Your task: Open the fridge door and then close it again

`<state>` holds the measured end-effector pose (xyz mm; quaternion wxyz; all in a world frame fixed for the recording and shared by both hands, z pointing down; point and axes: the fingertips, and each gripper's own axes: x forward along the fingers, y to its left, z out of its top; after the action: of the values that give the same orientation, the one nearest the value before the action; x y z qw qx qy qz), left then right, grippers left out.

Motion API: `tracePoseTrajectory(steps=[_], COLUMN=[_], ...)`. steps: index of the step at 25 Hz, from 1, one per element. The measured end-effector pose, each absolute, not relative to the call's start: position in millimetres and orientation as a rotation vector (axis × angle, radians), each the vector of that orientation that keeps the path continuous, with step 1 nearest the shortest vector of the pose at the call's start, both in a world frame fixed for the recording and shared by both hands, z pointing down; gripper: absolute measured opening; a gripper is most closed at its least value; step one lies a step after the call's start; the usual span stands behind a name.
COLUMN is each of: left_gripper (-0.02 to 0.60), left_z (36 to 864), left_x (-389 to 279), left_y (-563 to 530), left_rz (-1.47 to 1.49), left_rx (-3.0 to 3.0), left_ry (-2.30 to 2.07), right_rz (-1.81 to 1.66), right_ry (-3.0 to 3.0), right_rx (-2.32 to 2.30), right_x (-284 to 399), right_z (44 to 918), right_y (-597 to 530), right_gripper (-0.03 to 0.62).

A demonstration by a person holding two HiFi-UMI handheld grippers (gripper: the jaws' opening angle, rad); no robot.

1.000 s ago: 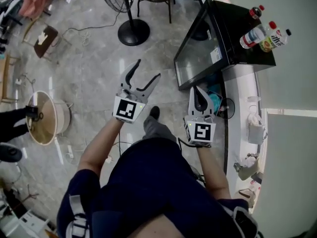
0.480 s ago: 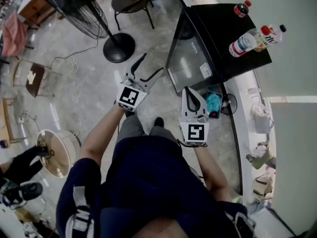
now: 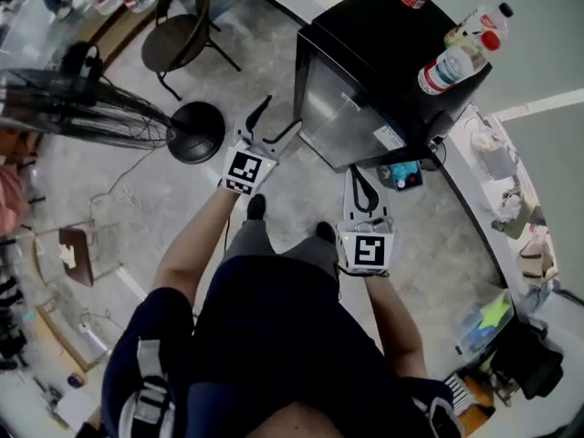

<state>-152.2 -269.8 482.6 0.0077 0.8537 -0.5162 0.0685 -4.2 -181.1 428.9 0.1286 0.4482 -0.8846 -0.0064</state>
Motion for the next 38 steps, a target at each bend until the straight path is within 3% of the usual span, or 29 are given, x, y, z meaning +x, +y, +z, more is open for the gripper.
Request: tracePoseTrajectory(steps=[9, 18, 32, 38], left_gripper=[0.321, 0.321, 0.318, 0.272], left_z=[556.7, 643.3, 646.0, 645.2], left_x=[-170.0, -164.0, -148.8, -143.6], left_y=[-338.9, -384.9, -431.7, -430.9], left_rz=[0.338, 0.429, 0.332, 0.321], left_rx=[2.758, 2.699, 2.782, 2.829], left_ry=[-1.318, -1.237, -1.139, -1.026], right_rz=[0.046, 0.116, 0.173, 0.22], right_ry=[-2.326, -2.262, -2.226, -2.204], right_rx=[1.649, 1.684, 1.637, 1.647], right_x=[-25.3, -16.6, -5.4, -3.5], right_z=[442.5, 477.6, 515.7, 521.9], right_y=[-179.2, -163.9, -162.0, -164.4], right_gripper=[0.018, 0.018, 0.018, 0.018])
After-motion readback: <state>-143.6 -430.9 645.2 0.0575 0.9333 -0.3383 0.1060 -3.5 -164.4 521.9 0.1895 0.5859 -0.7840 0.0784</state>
